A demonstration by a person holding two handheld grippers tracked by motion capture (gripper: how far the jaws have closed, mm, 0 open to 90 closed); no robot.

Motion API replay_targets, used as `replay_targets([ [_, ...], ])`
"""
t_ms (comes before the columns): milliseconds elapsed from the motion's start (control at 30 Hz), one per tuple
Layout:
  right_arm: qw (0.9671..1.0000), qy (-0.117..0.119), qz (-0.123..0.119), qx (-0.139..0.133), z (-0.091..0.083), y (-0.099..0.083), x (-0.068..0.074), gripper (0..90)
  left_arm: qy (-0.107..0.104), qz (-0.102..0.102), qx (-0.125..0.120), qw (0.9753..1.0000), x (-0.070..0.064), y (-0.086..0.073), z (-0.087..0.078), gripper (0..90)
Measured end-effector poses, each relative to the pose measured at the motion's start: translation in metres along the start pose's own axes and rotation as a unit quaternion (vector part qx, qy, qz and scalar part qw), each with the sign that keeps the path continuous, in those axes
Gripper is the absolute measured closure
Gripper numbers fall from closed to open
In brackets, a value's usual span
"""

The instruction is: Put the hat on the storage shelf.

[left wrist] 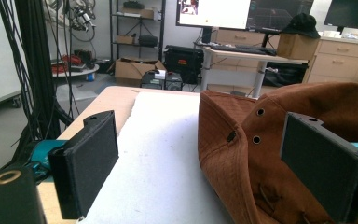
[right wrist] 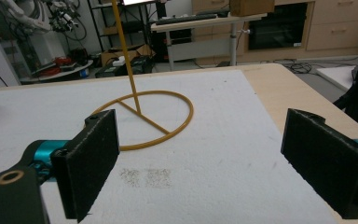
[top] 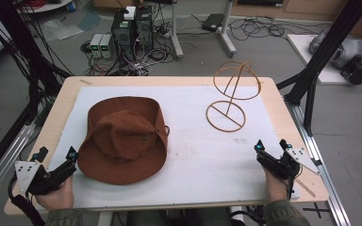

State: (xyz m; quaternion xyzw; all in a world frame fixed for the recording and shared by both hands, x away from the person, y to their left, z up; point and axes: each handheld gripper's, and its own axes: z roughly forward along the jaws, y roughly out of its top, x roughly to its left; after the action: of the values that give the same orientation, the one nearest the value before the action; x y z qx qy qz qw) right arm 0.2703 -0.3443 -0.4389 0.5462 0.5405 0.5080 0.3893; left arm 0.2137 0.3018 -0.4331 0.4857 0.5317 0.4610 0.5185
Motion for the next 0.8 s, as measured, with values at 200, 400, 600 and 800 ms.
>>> replay_targets([
  [200,1.0000,-0.001,0.005,0.000,0.000,0.000,-0.001,10.7,0.001,0.000,0.000,1.0000,0.000,0.000,0.000,11.8],
  [400,0.9999,-0.003,0.011,0.001,0.001,0.000,-0.003,10.7,-0.001,0.001,0.001,1.0000,0.000,0.000,0.000,11.8],
  [600,0.9999,-0.003,0.015,0.002,0.001,-0.001,-0.003,10.7,-0.006,0.006,0.001,1.0000,-0.003,0.001,0.000,11.8],
  [800,0.9999,-0.003,0.017,0.003,0.000,0.000,-0.004,10.7,-0.036,0.008,-0.003,0.9993,-0.010,0.009,-0.005,11.8],
])
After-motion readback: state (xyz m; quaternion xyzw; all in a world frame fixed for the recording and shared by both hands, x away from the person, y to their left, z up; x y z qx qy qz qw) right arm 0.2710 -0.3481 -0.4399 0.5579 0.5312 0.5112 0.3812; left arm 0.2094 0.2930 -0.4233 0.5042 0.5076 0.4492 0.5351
